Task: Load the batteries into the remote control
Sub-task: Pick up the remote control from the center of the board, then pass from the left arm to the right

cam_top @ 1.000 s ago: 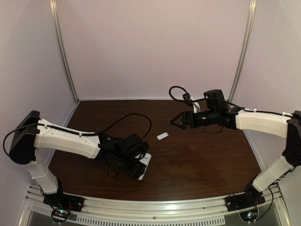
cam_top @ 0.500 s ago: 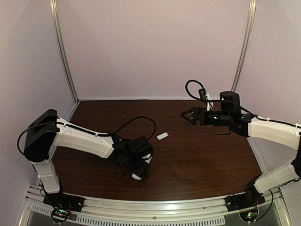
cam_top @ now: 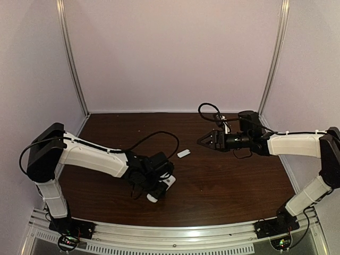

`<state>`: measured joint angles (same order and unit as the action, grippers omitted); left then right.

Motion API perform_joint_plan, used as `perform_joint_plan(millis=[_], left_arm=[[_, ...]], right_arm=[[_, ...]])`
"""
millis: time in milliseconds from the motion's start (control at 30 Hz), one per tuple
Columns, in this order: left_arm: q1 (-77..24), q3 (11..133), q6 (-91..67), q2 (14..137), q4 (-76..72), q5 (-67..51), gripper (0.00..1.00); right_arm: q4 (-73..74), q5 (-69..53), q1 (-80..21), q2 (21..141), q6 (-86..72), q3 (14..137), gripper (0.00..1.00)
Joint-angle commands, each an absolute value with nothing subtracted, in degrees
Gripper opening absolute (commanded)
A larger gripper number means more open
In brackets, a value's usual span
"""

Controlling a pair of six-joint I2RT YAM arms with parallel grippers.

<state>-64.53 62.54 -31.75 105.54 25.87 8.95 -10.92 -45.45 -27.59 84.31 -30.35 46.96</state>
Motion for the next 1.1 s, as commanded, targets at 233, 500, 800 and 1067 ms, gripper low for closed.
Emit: perform_joint_plan(millis=[233, 500, 800, 1067], left_arm=[[-66.6, 57.4, -12.6, 90.2, 13.7, 9.1, 0.27], [-68.8, 60.1, -6.8, 89.2, 12.9, 9.5, 0.26], [-70.3, 59.9, -5.6, 88.2, 10.7, 9.1, 0.24], [-71.1, 59.8, -4.0, 87.6, 9.7, 8.4, 0.23]], right_arm=[[-12.6, -56.5, -30.0, 84.6, -36.9, 42.2, 0.97], [-20.3, -60.2, -36.5, 85.2, -44.0, 41.4, 0.85], [-20.9, -60.8, -40.5, 89.0, -45.2, 42.2, 0.71], [-25.4, -61.0, -41.8, 90.6, -48.6, 42.4, 0.48]])
